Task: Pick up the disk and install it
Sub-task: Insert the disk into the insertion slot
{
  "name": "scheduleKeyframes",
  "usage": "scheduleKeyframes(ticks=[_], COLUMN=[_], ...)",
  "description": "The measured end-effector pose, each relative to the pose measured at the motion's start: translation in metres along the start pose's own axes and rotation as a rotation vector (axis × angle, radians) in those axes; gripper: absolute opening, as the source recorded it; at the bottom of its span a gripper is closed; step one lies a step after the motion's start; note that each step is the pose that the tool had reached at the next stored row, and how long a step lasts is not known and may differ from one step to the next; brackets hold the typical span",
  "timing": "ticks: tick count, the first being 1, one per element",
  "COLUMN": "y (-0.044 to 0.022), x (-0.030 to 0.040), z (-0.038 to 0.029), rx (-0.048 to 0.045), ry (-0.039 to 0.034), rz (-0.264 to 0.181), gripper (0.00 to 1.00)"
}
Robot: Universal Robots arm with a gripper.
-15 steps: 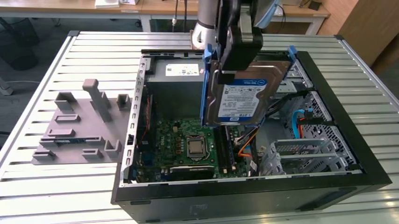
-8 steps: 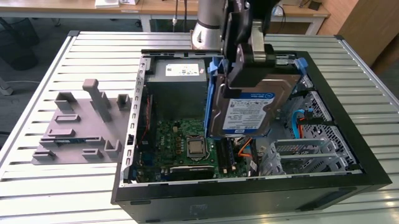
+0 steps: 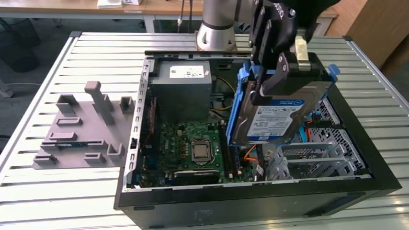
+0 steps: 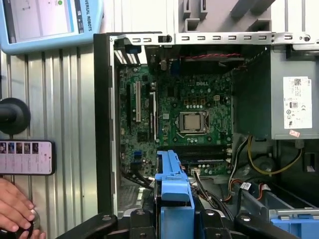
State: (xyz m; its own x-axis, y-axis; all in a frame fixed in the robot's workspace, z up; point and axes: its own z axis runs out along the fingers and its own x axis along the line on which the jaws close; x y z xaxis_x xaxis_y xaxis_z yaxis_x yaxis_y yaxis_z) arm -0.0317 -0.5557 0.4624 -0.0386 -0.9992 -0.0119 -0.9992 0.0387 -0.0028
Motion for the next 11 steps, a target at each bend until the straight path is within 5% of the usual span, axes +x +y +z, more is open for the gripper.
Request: scheduleKeyframes(ticks=[5, 11], y=[-0.0033, -0.0271], x=[0.0115, 0.0121], z=[0.0017, 0.0031], rx=[0.0001, 0.0], ry=[-0.0003, -0.0001], rz=[0.0, 0.0], gripper=[0.36, 0.36])
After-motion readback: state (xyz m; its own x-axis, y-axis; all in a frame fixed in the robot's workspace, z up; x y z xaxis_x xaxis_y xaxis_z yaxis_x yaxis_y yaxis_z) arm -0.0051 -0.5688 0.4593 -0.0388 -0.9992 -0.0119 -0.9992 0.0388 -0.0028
